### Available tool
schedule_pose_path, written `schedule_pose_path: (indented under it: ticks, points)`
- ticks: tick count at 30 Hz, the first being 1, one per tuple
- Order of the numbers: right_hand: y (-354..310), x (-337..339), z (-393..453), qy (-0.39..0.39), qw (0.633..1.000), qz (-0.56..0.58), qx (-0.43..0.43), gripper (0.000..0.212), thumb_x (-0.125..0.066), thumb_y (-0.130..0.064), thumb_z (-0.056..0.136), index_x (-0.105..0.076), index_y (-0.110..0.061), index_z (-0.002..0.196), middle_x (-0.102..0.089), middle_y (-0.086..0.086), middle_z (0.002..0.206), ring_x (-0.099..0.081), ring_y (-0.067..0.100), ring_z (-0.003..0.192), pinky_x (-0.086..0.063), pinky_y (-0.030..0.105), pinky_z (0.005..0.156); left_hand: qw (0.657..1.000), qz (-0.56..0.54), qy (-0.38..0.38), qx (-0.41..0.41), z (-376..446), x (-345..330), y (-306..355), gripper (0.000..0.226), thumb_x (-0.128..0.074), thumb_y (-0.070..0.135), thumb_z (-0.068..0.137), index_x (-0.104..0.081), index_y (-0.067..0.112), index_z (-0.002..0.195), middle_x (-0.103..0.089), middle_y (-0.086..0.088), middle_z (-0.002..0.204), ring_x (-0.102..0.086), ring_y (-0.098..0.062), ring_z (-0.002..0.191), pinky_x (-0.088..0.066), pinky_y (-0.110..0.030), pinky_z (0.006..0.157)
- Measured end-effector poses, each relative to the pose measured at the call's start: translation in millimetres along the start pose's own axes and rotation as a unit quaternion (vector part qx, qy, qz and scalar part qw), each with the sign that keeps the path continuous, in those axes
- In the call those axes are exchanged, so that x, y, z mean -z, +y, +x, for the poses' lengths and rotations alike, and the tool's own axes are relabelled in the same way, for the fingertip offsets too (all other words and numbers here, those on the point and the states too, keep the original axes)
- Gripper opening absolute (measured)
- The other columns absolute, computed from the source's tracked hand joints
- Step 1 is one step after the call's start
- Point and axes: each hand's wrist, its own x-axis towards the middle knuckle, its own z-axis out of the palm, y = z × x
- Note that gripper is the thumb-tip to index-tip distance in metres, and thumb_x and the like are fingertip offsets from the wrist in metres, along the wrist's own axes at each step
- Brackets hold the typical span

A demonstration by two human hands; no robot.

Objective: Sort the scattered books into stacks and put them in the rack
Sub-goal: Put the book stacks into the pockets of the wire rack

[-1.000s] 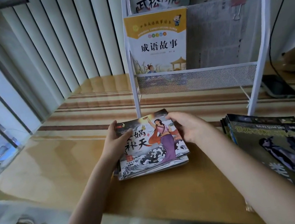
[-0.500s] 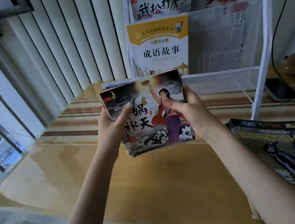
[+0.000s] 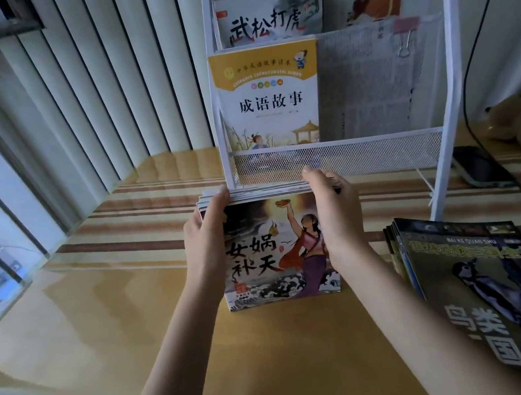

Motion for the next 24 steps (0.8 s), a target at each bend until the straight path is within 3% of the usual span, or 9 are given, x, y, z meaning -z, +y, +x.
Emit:
schedule_pose_path:
  ticks: [3,5,8,10,13,15,19,21,24]
  points:
    - [3,1,-5,0.02,1.0,-0.004,-0.005,0.051,-0.057,-0.038,0.09,-0.03,-0.018,0.052,-0.03,-0.012,0.034,-0.029,0.002,0.034,-0.021,0.013,0.036,0.999,0.025,-0.026,-0.009,-3,4,-3,0.052,-0.052,0.066,0.071,-0.066,0.019,0.087,-0.072,-0.01,0.089,-0.07,-0.025,0.083,-0.055,-0.037,0.071]
    - [3,-1,-7,0.027,1.0,-0.009,-0.01,0.054,-0.056,-0.044,0.09,-0.028,-0.019,0.051,-0.029,-0.011,0.033,-0.028,0.003,0.033,-0.021,0.016,0.038,0.999,0.026,-0.032,-0.026,-5,6,-9,0.052,-0.056,0.069,0.066,-0.066,0.024,0.091,-0.074,0.0,0.087,-0.07,-0.016,0.083,-0.057,-0.033,0.074]
    - [6,-5,-5,0.032,0.999,-0.018,-0.005,0.055,-0.054,-0.05,0.089,-0.03,-0.02,0.05,-0.031,-0.01,0.033,-0.03,0.003,0.034,-0.022,0.021,0.044,0.993,0.066,-0.062,-0.073,-9,10,-26,0.051,-0.069,0.058,0.058,-0.063,0.026,0.097,-0.073,0.014,0.084,-0.069,-0.002,0.081,-0.053,-0.017,0.068]
    - [8,-4,-5,0.022,0.999,-0.017,0.02,0.053,-0.054,-0.053,0.088,-0.033,-0.019,0.052,-0.033,-0.011,0.036,-0.032,0.002,0.038,-0.024,0.019,0.045,0.992,0.075,-0.048,-0.089,-12,10,-39,0.052,-0.079,0.047,0.058,-0.065,0.018,0.099,-0.074,0.007,0.087,-0.07,-0.008,0.084,-0.055,-0.021,0.07]
    - [5,6,-10,-0.06,0.996,-0.025,0.059,0.029,-0.06,-0.049,0.082,-0.054,-0.021,0.078,-0.054,-0.013,0.067,-0.05,-0.002,0.062,-0.04,0.014,0.064,0.99,0.067,0.013,-0.122,-12,3,-45,0.029,-0.078,0.029,0.069,-0.066,0.019,0.093,-0.072,0.006,0.086,-0.07,-0.009,0.081,-0.054,-0.02,0.067]
    - [-7,18,-6,-0.134,0.986,-0.063,0.08,0.025,-0.067,-0.042,0.078,-0.052,-0.032,0.096,-0.059,-0.011,0.089,-0.054,-0.013,0.08,-0.041,0.007,0.082,0.986,0.064,0.039,-0.148,-8,-3,-36,0.02,-0.075,0.016,0.075,-0.064,0.023,0.091,-0.071,0.006,0.085,-0.07,-0.006,0.078,-0.053,-0.018,0.064]
    - [-63,38,30,-0.173,0.959,-0.112,0.197,0.049,-0.074,-0.045,0.069,-0.051,-0.023,0.107,-0.067,0.001,0.106,-0.062,0.013,0.103,-0.047,0.037,0.098,0.971,0.043,0.049,-0.229,11,-30,27,0.024,-0.077,0.032,0.07,-0.062,0.027,0.087,-0.07,0.004,0.087,-0.07,-0.013,0.08,-0.059,-0.03,0.066]
    - [-103,41,63,-0.142,0.948,-0.119,0.258,0.055,-0.074,-0.047,0.069,-0.051,-0.019,0.111,-0.065,0.003,0.113,-0.06,0.015,0.109,-0.045,0.04,0.1,0.963,0.024,0.041,-0.264,26,-54,68,0.032,-0.076,0.045,0.065,-0.061,0.028,0.087,-0.07,0.003,0.089,-0.07,-0.014,0.083,-0.059,-0.037,0.07]
    - [-163,45,117,-0.066,0.932,-0.127,0.334,0.091,-0.073,-0.065,0.063,-0.047,-0.008,0.128,-0.058,0.009,0.128,-0.053,0.022,0.121,-0.041,0.044,0.105,0.95,-0.011,0.035,-0.312,63,-99,127,0.042,-0.077,0.051,0.062,-0.064,0.021,0.089,-0.072,0.0,0.089,-0.071,-0.017,0.083,-0.059,-0.042,0.072]
